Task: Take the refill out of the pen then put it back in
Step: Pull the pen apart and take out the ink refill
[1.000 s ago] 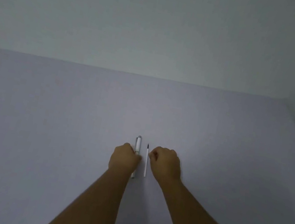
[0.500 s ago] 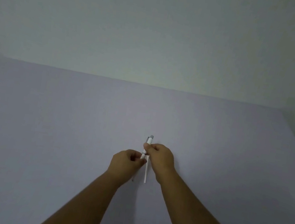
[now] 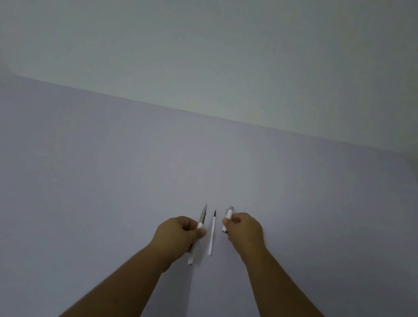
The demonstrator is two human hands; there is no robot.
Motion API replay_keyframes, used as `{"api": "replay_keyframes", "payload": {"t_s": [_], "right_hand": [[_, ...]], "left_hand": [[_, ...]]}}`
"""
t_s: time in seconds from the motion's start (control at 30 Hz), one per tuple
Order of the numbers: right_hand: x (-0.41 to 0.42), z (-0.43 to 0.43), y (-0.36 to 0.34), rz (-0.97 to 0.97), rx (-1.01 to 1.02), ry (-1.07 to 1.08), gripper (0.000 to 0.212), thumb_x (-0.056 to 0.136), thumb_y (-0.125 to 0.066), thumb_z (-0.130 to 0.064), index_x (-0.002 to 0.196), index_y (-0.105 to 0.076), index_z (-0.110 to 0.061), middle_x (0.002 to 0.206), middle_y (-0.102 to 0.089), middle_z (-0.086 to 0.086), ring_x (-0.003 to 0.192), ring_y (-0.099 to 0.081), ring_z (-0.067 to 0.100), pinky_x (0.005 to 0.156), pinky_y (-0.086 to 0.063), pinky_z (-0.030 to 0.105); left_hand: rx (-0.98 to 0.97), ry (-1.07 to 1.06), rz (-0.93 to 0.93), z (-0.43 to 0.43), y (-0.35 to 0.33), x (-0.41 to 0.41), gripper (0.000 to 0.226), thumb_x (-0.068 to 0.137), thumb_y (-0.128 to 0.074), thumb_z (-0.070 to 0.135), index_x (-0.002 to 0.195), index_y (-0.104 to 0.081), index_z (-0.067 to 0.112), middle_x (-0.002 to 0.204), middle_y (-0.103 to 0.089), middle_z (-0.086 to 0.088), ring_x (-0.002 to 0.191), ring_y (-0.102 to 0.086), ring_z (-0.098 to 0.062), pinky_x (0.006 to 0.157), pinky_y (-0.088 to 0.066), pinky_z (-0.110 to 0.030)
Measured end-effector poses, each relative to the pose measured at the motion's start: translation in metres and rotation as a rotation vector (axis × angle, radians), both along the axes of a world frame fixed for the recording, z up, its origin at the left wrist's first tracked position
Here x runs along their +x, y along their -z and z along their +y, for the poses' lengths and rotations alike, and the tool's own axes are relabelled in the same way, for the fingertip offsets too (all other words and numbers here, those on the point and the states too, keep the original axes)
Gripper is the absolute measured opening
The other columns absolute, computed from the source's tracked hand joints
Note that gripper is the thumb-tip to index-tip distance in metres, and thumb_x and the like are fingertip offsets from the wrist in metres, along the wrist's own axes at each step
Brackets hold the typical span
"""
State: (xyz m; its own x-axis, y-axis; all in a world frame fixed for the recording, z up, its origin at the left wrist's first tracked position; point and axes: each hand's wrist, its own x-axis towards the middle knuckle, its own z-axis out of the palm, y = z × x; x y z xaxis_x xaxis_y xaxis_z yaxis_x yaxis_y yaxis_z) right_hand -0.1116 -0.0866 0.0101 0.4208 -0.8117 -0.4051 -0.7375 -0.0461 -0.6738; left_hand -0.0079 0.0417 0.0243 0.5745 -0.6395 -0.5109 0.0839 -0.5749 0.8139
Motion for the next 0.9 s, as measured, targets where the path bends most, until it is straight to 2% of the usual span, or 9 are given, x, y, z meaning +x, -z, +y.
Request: {"api": "replay_keyframes", "payload": {"t_s": [0.07, 0.23, 0.37, 0.5, 0.6, 0.73, 0.8, 0.9], "right_hand": [[0.000, 0.005, 0.006, 0.036, -0.045, -0.013, 0.021, 0.088, -0.058, -0.023, 0.092, -0.068, -0.005, 0.092, -0.072, 0.014, 0.075, -0.059, 0.022, 0.066, -0.042, 0.027], [0.005, 0.010, 0.011, 0.009, -0.088, 0.040, 0.021, 0.086, -0.061, -0.020, 0.100, -0.064, -0.004, 0.099, -0.069, 0.014, 0.090, -0.063, 0.028, 0.073, -0.045, 0.028], [0.007, 0.011, 0.010, 0.039, -0.116, 0.040, 0.020, 0.088, -0.060, -0.021, 0.094, -0.063, -0.002, 0.094, -0.069, 0.016, 0.085, -0.063, 0.028, 0.071, -0.046, 0.031], [0.007, 0.010, 0.011, 0.067, -0.113, 0.036, 0.023, 0.090, -0.058, -0.023, 0.094, -0.064, -0.002, 0.094, -0.070, 0.016, 0.082, -0.062, 0.027, 0.067, -0.044, 0.029], [0.005, 0.011, 0.011, 0.064, -0.108, 0.048, 0.025, 0.090, -0.058, -0.024, 0.099, -0.063, -0.001, 0.099, -0.068, 0.015, 0.087, -0.062, 0.027, 0.069, -0.043, 0.028], [0.005, 0.012, 0.002, -0.036, -0.140, 0.106, 0.031, 0.090, -0.054, -0.032, 0.098, -0.062, -0.003, 0.095, -0.066, 0.012, 0.082, -0.057, 0.022, 0.071, -0.044, 0.029], [0.006, 0.013, -0.007, -0.168, -0.017, 0.121, 0.035, 0.087, -0.055, -0.044, 0.087, -0.062, -0.010, 0.081, -0.062, 0.003, 0.076, -0.054, 0.019, 0.068, -0.043, 0.029], [0.009, 0.022, -0.022, -0.314, 0.196, 0.057, 0.040, 0.078, -0.064, -0.052, 0.069, -0.059, -0.013, 0.066, -0.054, -0.001, 0.064, -0.050, 0.015, 0.063, -0.043, 0.028]], "left_hand": [[-0.013, -0.015, 0.021, 0.000, 0.000, 0.000, 0.014, 0.083, -0.068, 0.024, 0.086, -0.069, 0.010, 0.081, -0.068, -0.005, 0.074, -0.064, -0.019, 0.080, -0.059, -0.036], [0.015, -0.005, -0.015, 0.000, 0.002, 0.001, 0.015, 0.084, -0.067, 0.025, 0.090, -0.070, 0.012, 0.089, -0.071, -0.008, 0.083, -0.065, -0.023, 0.084, -0.058, -0.038], [0.033, 0.000, -0.039, 0.000, 0.004, 0.002, 0.013, 0.084, -0.066, 0.027, 0.087, -0.070, 0.015, 0.087, -0.071, -0.003, 0.089, -0.066, -0.024, 0.086, -0.056, -0.038], [0.041, -0.002, -0.056, -0.001, 0.005, 0.002, 0.015, 0.083, -0.066, 0.028, 0.089, -0.071, 0.015, 0.086, -0.070, -0.001, 0.084, -0.064, -0.020, 0.085, -0.055, -0.037], [0.046, 0.003, -0.065, -0.001, 0.005, 0.002, 0.016, 0.083, -0.066, 0.029, 0.090, -0.071, 0.016, 0.084, -0.070, 0.002, 0.080, -0.062, -0.016, 0.079, -0.054, -0.032], [0.058, 0.028, -0.118, -0.001, 0.003, 0.002, 0.014, 0.083, -0.066, 0.032, 0.088, -0.069, 0.020, 0.082, -0.068, 0.004, 0.071, -0.059, -0.008, 0.054, -0.045, -0.019], [0.066, 0.045, -0.170, -0.001, 0.000, 0.001, 0.013, 0.084, -0.065, 0.034, 0.088, -0.068, 0.022, 0.081, -0.067, 0.004, 0.068, -0.057, -0.007, 0.049, -0.042, -0.016], [0.055, 0.107, -0.268, -0.002, -0.005, -0.001, 0.015, 0.085, -0.063, 0.033, 0.088, -0.066, 0.018, 0.078, -0.066, 0.000, 0.065, -0.057, -0.013, 0.059, -0.050, -0.025]]}}
